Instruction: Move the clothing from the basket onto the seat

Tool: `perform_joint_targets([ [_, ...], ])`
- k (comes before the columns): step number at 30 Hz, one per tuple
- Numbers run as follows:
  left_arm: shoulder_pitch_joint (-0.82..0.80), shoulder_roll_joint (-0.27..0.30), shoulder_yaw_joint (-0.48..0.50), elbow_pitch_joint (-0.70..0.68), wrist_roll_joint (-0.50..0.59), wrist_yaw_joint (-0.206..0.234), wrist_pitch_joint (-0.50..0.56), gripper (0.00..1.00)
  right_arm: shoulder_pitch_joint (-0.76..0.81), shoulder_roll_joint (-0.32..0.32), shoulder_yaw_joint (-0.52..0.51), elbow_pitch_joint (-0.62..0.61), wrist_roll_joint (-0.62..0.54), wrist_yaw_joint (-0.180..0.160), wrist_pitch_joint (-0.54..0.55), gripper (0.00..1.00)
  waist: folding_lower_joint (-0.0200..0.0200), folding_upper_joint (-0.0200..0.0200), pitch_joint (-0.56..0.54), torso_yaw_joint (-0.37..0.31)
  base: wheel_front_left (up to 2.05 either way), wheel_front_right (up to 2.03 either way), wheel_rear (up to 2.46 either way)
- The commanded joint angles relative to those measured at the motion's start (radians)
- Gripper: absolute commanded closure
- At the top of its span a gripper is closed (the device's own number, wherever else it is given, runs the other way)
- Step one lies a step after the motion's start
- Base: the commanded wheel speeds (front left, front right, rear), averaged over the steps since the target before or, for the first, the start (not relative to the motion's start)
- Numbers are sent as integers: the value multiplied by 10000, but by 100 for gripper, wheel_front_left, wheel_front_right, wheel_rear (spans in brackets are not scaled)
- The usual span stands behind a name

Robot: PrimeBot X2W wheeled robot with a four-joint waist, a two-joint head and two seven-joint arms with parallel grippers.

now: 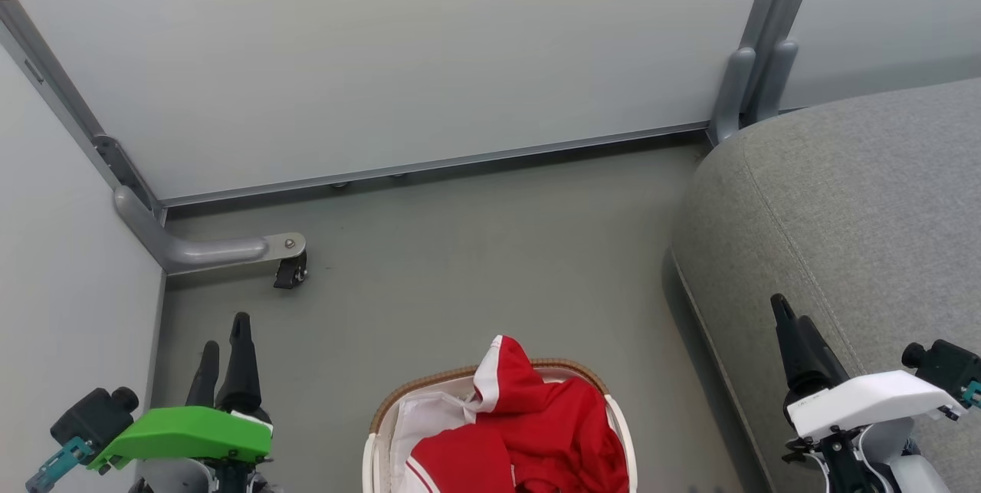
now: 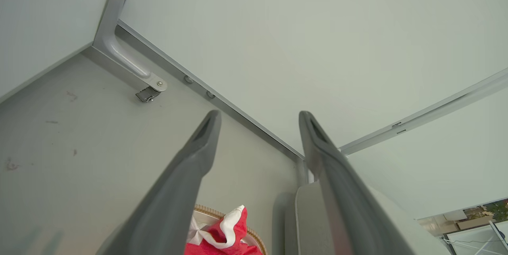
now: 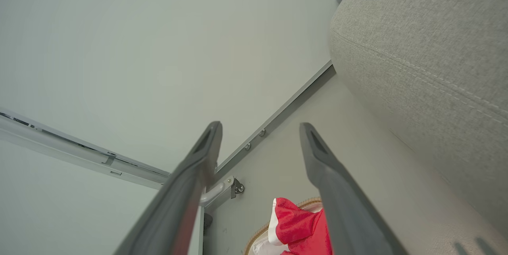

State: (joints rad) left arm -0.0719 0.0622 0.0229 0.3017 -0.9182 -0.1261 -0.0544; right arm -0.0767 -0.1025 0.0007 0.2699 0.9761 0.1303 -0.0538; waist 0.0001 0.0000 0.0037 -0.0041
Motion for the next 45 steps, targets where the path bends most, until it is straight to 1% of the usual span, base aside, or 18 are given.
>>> perform_joint_targets([
  [1,-101,147,-69,-64,439,-28,-113,0,-236,-115,43,-124,-427,2,-119,0,0,0,-1,-5,0,0,0],
  [13,-10,244,-313,217,2154,-34,-500,0,-234,-215,191,14,-2092,3,-502,0,-1,0,-11,-10,0,0,0],
  [23,26,241,-419,153,3430,-23,-783,0,-260,-222,312,43,-3368,4,-787,0,-1,0,-14,-22,0,0,0],
  [31,27,234,-540,183,4347,-15,-996,0,-282,-232,360,-28,-4328,4,-1010,0,-1,0,-2,-44,0,0,0],
  [45,223,218,-742,232,5733,26,-1335,0,-59,-33,217,-36,-5902,5,-1343,0,-1,0,-21,-14,0,0,0],
])
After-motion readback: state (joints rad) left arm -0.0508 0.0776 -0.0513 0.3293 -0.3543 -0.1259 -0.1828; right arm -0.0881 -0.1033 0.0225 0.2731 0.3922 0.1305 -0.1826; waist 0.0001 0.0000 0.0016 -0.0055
